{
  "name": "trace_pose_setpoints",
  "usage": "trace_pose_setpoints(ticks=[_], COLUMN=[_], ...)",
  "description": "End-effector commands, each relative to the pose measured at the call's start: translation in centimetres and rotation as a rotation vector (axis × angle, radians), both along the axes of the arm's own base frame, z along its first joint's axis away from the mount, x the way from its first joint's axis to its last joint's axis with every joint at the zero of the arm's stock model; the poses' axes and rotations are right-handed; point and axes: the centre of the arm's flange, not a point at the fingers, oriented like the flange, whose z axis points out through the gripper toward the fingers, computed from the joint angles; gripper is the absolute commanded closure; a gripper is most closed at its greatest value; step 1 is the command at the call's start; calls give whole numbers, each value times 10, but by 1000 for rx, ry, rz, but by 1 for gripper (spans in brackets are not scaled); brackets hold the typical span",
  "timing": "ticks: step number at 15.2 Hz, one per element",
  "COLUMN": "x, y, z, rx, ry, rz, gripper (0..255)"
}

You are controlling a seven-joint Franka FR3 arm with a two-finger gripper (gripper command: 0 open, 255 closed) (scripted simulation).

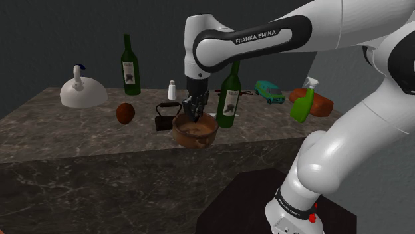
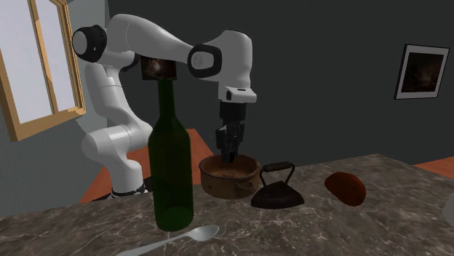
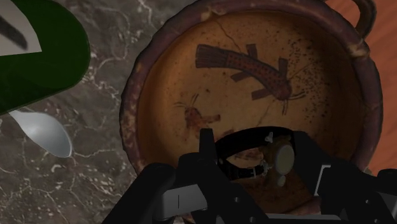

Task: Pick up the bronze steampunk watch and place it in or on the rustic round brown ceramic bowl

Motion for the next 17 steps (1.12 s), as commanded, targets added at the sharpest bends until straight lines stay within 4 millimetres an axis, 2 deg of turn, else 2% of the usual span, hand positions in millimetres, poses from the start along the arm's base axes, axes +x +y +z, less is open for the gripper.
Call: trace_pose_setpoints(ticks=[1, 3, 4, 9, 13, 17], x=[0, 0, 0, 0, 1, 1], y=[0, 0, 0, 0, 3, 3], z=[0, 0, 0, 0, 50, 50], rx=[0, 0, 0, 0, 0, 0], ry=[0, 0, 0, 0, 0, 0], rz=[0, 0, 0, 0, 0, 0], gripper=[255, 255, 0, 0, 0, 0])
